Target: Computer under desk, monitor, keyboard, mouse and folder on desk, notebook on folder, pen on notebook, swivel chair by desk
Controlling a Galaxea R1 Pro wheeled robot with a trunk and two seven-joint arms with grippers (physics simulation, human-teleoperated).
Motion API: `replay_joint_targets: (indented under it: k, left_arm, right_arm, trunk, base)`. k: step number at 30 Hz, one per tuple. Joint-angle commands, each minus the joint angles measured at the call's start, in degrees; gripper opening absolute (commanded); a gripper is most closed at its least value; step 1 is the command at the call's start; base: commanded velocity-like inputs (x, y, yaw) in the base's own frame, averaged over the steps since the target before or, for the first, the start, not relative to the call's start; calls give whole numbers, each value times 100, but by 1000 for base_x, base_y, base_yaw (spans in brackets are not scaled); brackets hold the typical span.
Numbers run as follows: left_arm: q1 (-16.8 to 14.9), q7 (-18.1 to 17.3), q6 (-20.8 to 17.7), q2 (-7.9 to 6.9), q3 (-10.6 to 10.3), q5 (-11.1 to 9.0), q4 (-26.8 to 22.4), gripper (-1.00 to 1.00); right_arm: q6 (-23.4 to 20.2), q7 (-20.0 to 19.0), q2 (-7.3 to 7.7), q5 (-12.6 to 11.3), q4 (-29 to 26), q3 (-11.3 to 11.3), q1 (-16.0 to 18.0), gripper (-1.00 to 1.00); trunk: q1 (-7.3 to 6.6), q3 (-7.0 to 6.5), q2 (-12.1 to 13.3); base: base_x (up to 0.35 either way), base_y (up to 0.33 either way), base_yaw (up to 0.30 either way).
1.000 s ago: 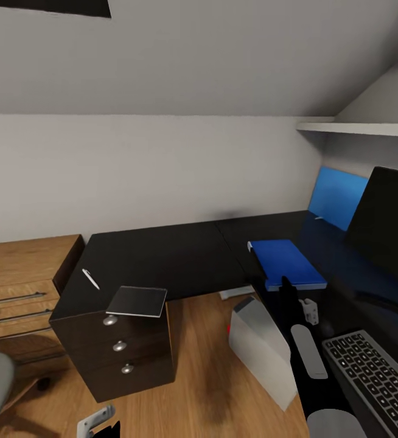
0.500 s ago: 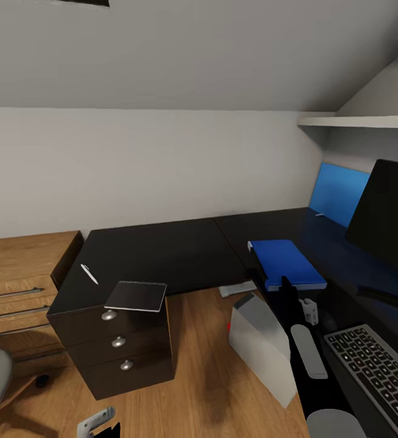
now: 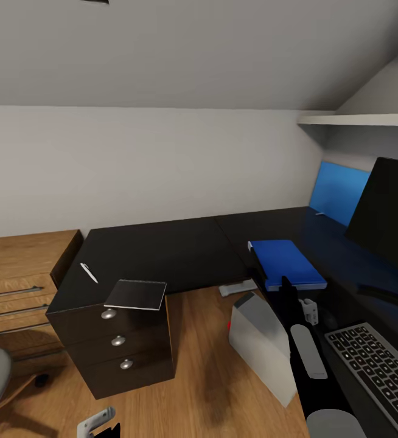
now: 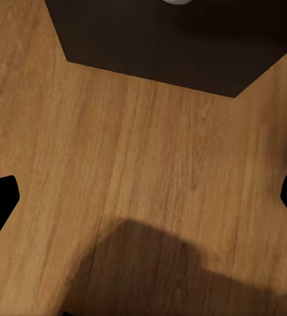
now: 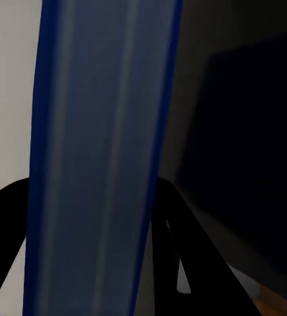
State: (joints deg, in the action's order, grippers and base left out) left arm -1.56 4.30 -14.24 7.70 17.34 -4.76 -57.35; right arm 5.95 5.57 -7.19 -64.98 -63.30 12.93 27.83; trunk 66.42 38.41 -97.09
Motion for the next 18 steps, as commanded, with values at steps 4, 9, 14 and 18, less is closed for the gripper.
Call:
replay_joint_targets:
  k: [4, 9, 14, 18]
  left_arm:
    - [-2, 18, -37, 1, 6, -51, -8, 100]
    - [-2, 10, -51, -4, 13, -56, -4, 100]
    - [-2, 5, -54, -5, 14, -54, -4, 100]
    - [-2, 8, -56, -5, 15, -55, -4, 100]
  right_arm:
    - [20, 22, -9, -58, -1, -1, 3, -100]
    - [13, 23, -6, -59, 1, -1, 3, -100]
    - [18, 17, -10, -59, 5, -7, 3, -100]
    - [20, 22, -10, -59, 7, -9, 3, -100]
  trunk:
    - [0, 6, -3]
    - [0, 6, -3]
    - [0, 6, -3]
    - [0, 15, -3]
  base:
    - [0, 0, -86]
    - [0, 0, -30]
    - [0, 0, -6]
    - [0, 0, -79]
